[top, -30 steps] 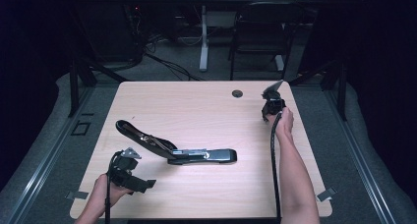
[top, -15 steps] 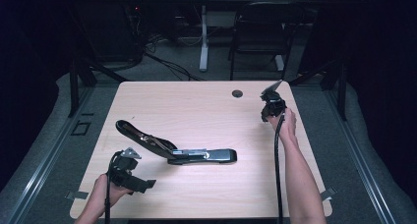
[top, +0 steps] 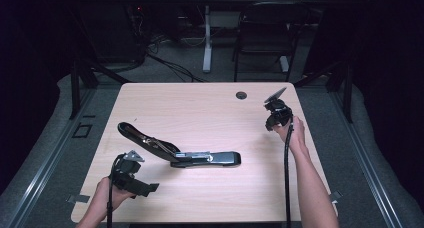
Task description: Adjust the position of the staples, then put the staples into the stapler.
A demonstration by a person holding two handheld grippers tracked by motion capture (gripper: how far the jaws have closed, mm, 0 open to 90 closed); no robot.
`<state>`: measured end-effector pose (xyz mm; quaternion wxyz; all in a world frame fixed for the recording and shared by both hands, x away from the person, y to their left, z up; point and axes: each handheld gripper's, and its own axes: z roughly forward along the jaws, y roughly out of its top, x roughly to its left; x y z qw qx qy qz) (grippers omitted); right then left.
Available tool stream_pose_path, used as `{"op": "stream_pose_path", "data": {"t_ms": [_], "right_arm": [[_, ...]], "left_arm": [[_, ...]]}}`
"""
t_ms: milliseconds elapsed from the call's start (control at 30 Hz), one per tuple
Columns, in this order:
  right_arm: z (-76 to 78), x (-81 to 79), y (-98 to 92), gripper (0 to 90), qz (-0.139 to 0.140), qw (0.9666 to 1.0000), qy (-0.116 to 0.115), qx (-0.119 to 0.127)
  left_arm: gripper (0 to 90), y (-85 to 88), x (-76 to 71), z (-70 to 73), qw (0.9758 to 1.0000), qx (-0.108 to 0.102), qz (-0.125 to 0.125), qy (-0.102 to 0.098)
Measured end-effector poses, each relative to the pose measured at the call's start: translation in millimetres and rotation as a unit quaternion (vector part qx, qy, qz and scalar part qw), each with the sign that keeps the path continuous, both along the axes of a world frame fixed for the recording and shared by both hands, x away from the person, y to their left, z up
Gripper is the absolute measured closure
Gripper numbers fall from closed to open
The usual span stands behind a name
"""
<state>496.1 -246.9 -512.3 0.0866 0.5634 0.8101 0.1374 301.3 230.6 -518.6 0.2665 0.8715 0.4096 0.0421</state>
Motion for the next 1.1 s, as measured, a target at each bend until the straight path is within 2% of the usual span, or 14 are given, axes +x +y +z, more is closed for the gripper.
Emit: {"op": "stream_pose_path", "data": {"t_ms": [100, 333, 367, 500, 567, 600, 633, 667, 700, 833, 867, 900, 933, 1100], "right_arm": [[1.8, -4.8, 0.3, 78.3, 0.015, 0.9998, 0.009, -0.007], [2.3, -16.2, 3.1, 78.3, 0.042, 0.9991, 0.009, -0.007], [2.3, -17.9, 4.1, 78.3, 0.041, 0.9991, 0.005, -0.001], [9.2, -22.9, 5.9, 78.3, 0.064, 0.9979, 0.008, -0.002], [11.2, -25.8, 7.6, 78.2, 0.074, 0.9972, 0.005, -0.003], [10.6, -28.3, 9.1, 78.3, 0.068, 0.9976, -0.004, 0.005], [12.5, -28.5, 8.8, 78.3, 0.081, 0.9967, 0.005, -0.003], [10.8, -30.1, 10.4, 78.3, 0.077, 0.9970, -0.002, 0.005], [12.4, -30.5, 10.4, 78.2, 0.089, 0.9960, 0.005, -0.003], [12.7, -35.3, 12.7, 78.3, 0.100, 0.9950, 0.004, 0.005], [13.9, -36.2, 12.9, 78.3, 0.103, 0.9946, 0.006, 0.003], [13.2, -37.8, 13.7, 78.3, 0.101, 0.9948, 0.002, 0.012], [14.6, -38.6, 13.5, 78.2, 0.107, 0.9942, 0.005, 0.006], [16.7, -44.2, 15.7, 78.3, 0.122, 0.9924, 0.009, 0.011]], "left_arm": [[0.3, 0.0, -0.1, -0.4, 1.0000, 0.000, 0.001, 0.000], [0.3, 0.4, -0.3, 0.2, 1.0000, 0.000, 0.001, 0.002], [0.3, 0.7, -0.3, 0.4, 1.0000, 0.001, 0.003, 0.001], [0.3, 3.3, 0.4, -0.1, 1.0000, 0.001, 0.006, 0.002], [0.3, 4.5, 0.2, -0.5, 1.0000, 0.001, 0.008, 0.003], [0.2, 5.1, 0.0, -0.3, 1.0000, 0.002, 0.008, 0.003], [0.2, 5.4, 0.0, -0.2, 1.0000, 0.001, 0.008, 0.003], [0.2, 5.8, 0.1, 0.4, 1.0000, 0.002, 0.009, 0.003], [0.2, 5.9, 0.1, 0.5, 0.9999, 0.000, 0.011, 0.001], [0.2, 6.5, 0.7, 0.3, 0.9999, 0.001, 0.012, 0.003], [0.2, 6.6, 1.1, -0.1, 0.9999, 0.001, 0.014, 0.004], [0.2, 6.8, 1.4, -0.2, 0.9999, -0.001, 0.017, 0.003], [0.2, 7.0, 1.7, -0.4, 0.9998, -0.001, 0.019, 0.001], [0.2, 10.7, 3.3, 1.4, 0.9993, -0.009, 0.035, -0.006]]}}
